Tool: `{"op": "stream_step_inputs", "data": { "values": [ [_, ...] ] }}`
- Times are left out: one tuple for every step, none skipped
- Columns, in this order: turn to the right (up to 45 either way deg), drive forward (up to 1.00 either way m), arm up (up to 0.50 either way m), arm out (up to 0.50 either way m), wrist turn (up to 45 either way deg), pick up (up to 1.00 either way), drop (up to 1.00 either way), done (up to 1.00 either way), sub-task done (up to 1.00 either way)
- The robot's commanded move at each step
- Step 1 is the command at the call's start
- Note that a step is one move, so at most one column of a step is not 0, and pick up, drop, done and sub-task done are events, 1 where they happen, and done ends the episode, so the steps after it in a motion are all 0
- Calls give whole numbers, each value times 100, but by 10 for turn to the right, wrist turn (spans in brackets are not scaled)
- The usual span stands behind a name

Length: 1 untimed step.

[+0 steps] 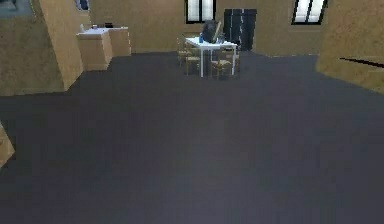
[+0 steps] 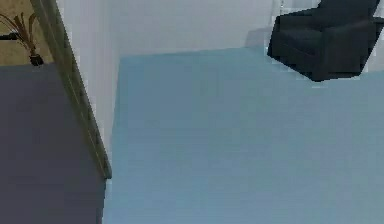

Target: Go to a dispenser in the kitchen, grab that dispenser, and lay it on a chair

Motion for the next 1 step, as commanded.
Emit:
{"op": "stream_step_inputs", "data": {
  "values": [
    [0, 100, 0, 0, 0, 0, 0, 0, 0]
  ]
}}
